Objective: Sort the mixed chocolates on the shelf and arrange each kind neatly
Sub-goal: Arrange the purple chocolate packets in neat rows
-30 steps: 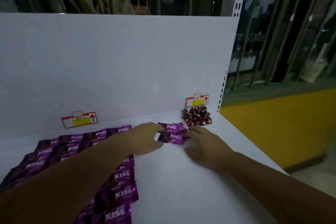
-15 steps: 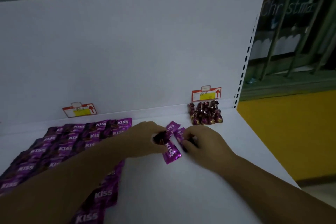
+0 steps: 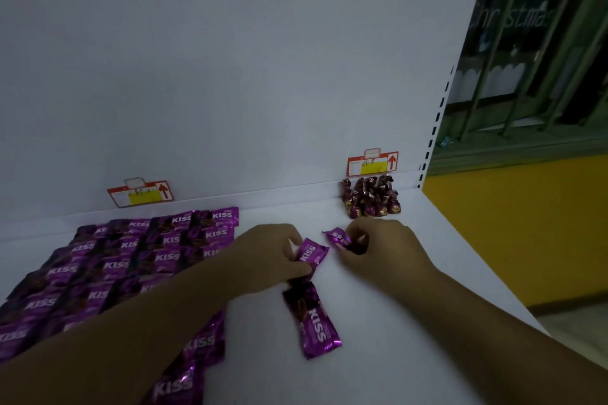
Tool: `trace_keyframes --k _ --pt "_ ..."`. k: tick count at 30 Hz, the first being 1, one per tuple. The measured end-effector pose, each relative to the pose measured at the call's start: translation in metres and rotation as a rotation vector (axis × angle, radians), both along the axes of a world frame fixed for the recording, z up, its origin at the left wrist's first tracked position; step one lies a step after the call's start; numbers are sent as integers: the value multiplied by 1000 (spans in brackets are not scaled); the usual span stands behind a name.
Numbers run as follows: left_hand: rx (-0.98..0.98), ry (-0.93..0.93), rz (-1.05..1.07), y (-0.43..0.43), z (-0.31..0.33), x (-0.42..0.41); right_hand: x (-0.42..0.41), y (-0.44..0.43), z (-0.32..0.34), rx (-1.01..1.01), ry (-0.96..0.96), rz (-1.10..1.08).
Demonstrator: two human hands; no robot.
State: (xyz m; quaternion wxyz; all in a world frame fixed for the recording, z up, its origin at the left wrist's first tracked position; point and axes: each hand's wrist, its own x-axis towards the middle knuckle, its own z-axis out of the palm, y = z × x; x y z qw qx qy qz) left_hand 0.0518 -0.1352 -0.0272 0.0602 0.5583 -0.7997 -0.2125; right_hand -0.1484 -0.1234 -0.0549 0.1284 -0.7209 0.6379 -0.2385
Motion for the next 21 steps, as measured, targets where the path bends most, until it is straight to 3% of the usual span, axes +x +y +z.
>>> trace_keyframes --k 3,6,11,15,21 --pt "50 34 68 -5 -5 -9 -5 2 -2 -9 -208 -43" --pt "78 98 91 -9 -6 -14 -10 1 3 69 -567 -41" --pt "139 378 173 -19 -2 -4 -9 -1 15 212 -1035 43" --pt "166 566 227 -22 15 22 -5 -1 14 347 -1180 140" --pt "145 635 267 -16 29 63 11 -14 14 514 -1365 138"
